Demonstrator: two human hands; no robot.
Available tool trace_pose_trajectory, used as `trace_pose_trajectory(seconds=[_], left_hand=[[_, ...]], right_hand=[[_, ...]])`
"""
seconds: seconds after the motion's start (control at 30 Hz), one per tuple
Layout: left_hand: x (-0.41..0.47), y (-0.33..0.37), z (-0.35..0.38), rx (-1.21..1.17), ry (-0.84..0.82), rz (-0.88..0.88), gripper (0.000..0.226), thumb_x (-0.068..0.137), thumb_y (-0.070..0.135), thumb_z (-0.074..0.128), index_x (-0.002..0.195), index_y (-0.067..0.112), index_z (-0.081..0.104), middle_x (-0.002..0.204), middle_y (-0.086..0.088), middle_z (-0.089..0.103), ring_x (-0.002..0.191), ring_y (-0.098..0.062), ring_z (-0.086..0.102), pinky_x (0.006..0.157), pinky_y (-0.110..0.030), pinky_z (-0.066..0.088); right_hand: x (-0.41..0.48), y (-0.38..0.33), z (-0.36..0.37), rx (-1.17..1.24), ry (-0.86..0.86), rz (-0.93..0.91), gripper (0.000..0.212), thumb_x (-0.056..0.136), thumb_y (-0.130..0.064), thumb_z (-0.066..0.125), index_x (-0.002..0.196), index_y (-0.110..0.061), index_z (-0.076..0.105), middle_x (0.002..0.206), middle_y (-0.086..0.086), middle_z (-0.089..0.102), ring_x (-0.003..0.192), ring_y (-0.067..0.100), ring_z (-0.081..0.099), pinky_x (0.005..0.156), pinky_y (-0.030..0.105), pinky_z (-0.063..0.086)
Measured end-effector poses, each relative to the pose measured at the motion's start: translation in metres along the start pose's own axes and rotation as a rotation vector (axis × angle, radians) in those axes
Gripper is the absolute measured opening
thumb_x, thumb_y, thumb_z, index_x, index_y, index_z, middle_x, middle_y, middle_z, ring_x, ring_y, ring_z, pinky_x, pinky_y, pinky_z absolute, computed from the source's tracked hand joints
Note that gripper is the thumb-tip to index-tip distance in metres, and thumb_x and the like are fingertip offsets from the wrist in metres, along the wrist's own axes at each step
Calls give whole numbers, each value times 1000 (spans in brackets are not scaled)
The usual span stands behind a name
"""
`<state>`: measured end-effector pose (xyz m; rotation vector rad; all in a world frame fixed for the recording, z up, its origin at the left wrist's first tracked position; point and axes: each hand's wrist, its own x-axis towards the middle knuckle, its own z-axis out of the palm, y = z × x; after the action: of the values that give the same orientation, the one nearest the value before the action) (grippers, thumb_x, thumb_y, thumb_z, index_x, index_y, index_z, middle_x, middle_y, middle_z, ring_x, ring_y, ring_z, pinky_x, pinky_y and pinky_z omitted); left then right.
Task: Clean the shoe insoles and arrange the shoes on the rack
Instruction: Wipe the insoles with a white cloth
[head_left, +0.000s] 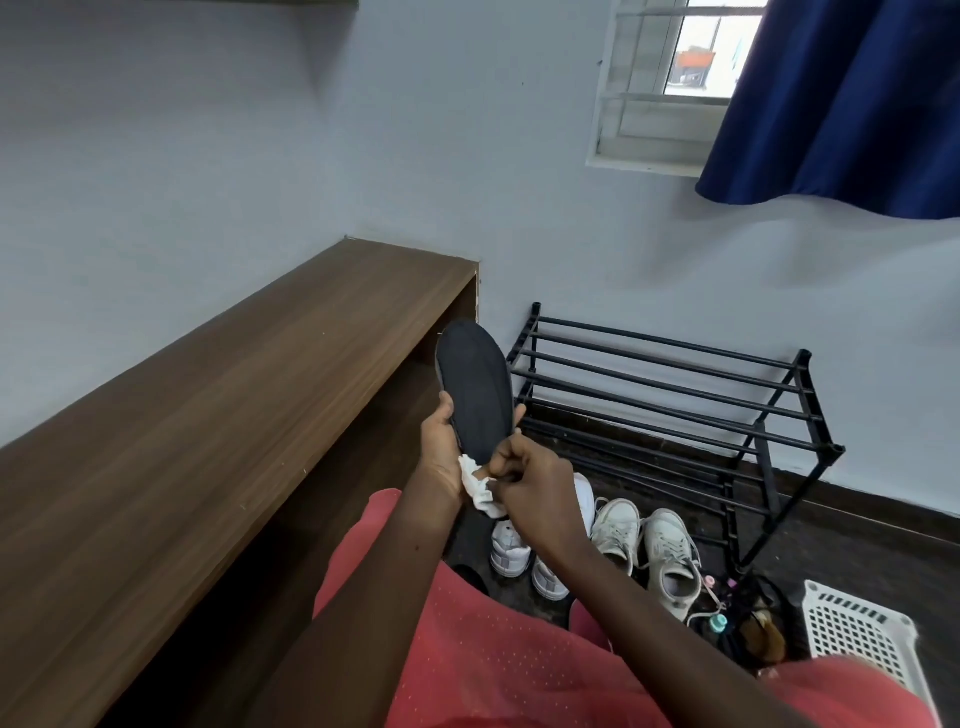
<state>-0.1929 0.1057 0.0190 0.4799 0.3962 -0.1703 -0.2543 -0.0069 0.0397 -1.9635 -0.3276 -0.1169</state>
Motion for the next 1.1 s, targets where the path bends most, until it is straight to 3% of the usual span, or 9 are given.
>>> trace_pose_trajectory(seconds=[0.1,0.2,0.37,0.5,0.6,0.73,0.8,0.93,1.1], left_hand=[[-2,-6,1,110,17,2,66,94,54,38,119,-5,55,116,-27,61,107,-39,58,96,-48,47],[-7,-12,3,249,-37,24,58,96,52,33,109,2,59,93,-15,67,84,-24,66,78,-32,53],[-18,-19,11,281,-93,12,61,97,53,28,124,6,56,108,-16,65,101,-26,61,89,-35,48],[-11,-8,12,224,-34,50,63,86,60,42,103,4,65,101,-16,61,87,-25,57,76,-33,45],[-2,2,9,124,19,73,68,92,60,37,110,-1,61,110,-22,63,99,-35,58,85,-42,47],[0,9,5,146,34,88,68,94,62,25,102,4,60,82,-17,72,88,-32,60,72,-38,45],[-1,8,8,147,44,72,70,94,64,25,103,3,60,84,-17,72,86,-32,60,73,-39,46],[-7,-1,14,216,31,10,76,92,65,28,125,2,54,124,-21,58,107,-35,56,96,-43,44],[-14,-9,12,287,8,-21,74,94,63,22,106,2,63,100,-17,65,91,-27,60,80,-35,47]], right_hand=[[13,-2,0,-48,41,3,40,71,13,62,63,-24,49,64,-11,58,74,12,66,63,19,50],[40,-2,-1,-88,127,15,29,72,10,62,69,-17,53,66,-10,58,70,12,62,64,24,50],[68,-4,-9,-45,181,66,18,75,3,65,74,-13,56,71,1,62,65,11,55,55,7,38],[43,-8,-3,-72,86,40,33,71,9,62,64,-21,51,64,-10,58,65,7,60,58,11,45],[17,-4,-2,-71,23,44,43,69,14,59,60,-26,47,63,-10,59,72,9,65,62,20,52],[-1,4,-7,-122,-30,40,42,69,16,56,61,-24,46,66,-6,60,73,10,65,53,7,42],[-1,6,-7,-214,-17,7,35,70,13,55,64,-21,48,69,-3,64,70,12,64,52,11,39],[20,10,-6,-452,63,-109,12,81,4,52,78,-7,56,70,13,66,64,33,60,53,35,36],[43,5,-6,-519,114,-103,13,84,4,47,84,-5,56,69,19,63,66,38,56,54,34,29]])
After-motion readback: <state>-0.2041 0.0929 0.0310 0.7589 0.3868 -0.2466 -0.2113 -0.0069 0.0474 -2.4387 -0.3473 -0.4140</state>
